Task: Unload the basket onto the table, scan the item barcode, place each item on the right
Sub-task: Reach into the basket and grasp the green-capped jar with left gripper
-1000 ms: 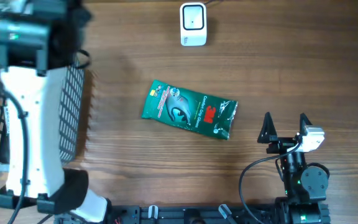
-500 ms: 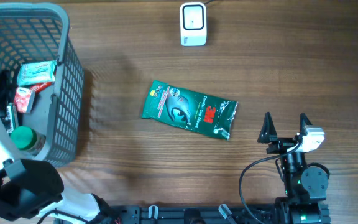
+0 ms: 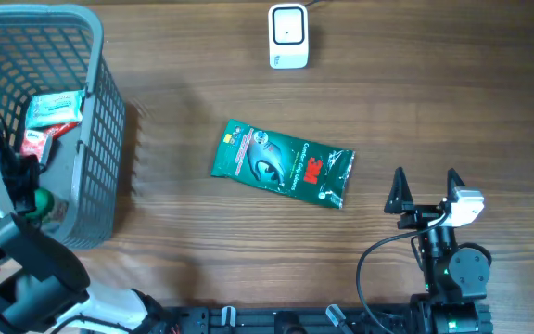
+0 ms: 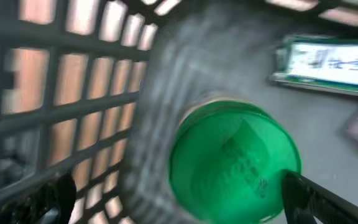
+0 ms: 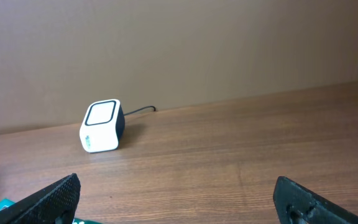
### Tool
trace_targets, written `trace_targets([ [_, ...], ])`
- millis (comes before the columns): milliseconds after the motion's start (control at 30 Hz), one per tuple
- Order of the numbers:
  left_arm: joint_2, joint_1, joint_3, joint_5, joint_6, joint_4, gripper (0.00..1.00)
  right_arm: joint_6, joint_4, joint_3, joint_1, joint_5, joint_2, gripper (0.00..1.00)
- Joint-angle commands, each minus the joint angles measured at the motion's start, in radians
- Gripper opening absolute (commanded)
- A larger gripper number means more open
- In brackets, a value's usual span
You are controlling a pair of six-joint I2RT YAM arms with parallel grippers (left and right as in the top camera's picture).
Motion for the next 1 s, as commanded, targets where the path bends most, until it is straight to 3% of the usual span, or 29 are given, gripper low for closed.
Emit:
trace_targets([
  [0,0.010,0.005,-0.113,0.041,-0.014,0.082,1.00,-0.012,0.004,-0.001,0.006,-0.009,-0.005,1.00],
  [167,0.010,0.006,-0.167,0.040,-0.013,0.164,1.00,-0.012,0.003,-0.001,0.006,-0.009,-0.006,1.00],
  [500,0.010,0.006,-0.169,0.012,-0.007,0.114,1.00,-0.013,0.004,-0.001,0.006,-0.009,-0.006,1.00],
  [567,0.010,0.006,-0.169,0.006,0.059,0.135,1.00,-0.013,0.004,-0.001,0.006,-0.009,-0.006,1.00],
  [600,0.010,0.006,-0.169,0.005,0.183,0.178,1.00,-0.013,0.004,-0.001,0.006,-0.009,-0.006,1.00],
  [633,0.010,0.006,-0.169,0.000,0.232,0.190,1.00,-0.012,0.004,-0.001,0.006,-0.009,-0.006,1.00],
  [767,0.010,0.006,-0.169,-0.103,0.277,0.189,1.00,-0.013,0.003,-0.001,0.006,-0.009,-0.006,1.00],
  [967,0.010,0.006,-0.174,-0.098,0.381,0.195,1.00,-0.013,0.004,-0.001,0.006,-0.009,-0.006,1.00],
])
